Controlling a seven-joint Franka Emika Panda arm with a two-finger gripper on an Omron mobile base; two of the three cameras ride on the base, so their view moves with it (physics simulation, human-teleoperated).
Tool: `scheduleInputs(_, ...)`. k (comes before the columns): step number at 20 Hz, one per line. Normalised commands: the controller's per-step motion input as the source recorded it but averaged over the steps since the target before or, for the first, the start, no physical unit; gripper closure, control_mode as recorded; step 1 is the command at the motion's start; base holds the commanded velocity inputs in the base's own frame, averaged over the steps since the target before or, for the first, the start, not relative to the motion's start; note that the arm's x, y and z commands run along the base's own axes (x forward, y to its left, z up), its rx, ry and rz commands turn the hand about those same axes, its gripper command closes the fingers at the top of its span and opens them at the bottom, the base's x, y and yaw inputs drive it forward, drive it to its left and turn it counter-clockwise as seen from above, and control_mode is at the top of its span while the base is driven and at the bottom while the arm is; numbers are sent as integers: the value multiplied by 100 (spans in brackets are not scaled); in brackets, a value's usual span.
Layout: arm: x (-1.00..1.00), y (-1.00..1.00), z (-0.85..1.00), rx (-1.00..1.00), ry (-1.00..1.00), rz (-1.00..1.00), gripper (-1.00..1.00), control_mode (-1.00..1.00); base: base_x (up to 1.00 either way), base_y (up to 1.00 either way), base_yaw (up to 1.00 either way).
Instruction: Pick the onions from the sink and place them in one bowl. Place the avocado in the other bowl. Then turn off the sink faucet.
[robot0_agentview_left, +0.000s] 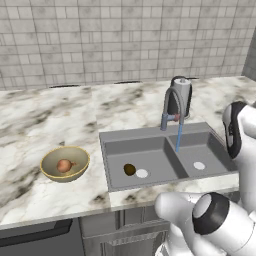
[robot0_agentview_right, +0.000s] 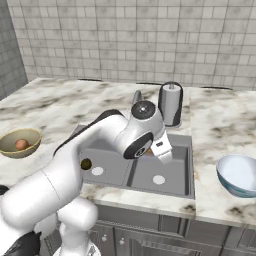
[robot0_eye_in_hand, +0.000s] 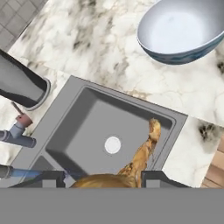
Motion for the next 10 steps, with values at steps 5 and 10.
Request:
scheduleInputs(5,-55,58,40,0,0,0,100,-100,0,0,0)
scheduleInputs(10,-38,71,5,0,0,3,100,-100,0,0,0)
